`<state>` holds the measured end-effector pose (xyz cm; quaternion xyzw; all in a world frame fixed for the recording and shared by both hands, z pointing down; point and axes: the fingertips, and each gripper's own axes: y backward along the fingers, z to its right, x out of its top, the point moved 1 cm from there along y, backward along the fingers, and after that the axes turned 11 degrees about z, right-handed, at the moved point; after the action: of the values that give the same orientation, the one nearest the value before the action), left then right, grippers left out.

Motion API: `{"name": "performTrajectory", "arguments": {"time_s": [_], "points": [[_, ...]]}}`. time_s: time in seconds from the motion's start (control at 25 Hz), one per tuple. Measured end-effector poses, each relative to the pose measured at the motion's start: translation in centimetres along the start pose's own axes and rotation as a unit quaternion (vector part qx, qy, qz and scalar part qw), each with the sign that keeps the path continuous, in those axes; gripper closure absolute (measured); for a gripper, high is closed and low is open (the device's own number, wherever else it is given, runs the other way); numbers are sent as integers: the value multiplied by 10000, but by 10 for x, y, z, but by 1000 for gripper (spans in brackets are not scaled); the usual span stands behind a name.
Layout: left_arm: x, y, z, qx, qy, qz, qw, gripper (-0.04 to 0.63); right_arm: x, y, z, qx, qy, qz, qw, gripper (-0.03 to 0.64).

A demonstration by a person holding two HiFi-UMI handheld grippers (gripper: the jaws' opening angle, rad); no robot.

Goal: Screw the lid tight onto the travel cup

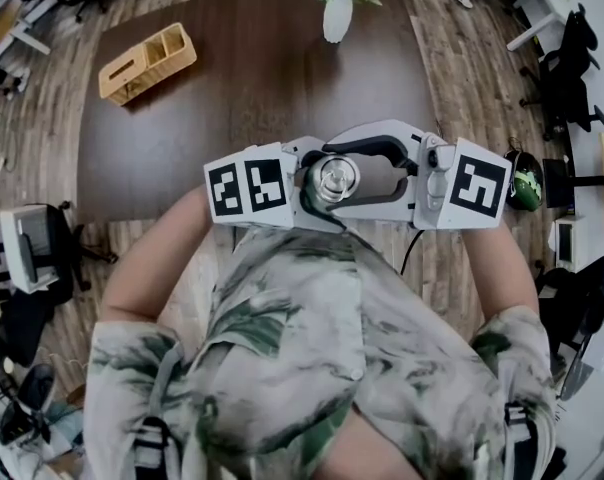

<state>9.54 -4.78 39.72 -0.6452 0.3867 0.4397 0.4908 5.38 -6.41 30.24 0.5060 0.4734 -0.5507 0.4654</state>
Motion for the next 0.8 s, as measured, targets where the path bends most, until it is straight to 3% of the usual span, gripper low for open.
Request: {"name": "performTrajectory", "arguments": {"time_s": [0.24,0.8], "points": [[-3,1,15,-505,-83,17,9987,206,-4,-12,-10,518,-110,-172,9984,336],[-16,15,-11,93,-12,12,10000,206,-12,-24,14,-208,-90,-12,9997,340]]}}
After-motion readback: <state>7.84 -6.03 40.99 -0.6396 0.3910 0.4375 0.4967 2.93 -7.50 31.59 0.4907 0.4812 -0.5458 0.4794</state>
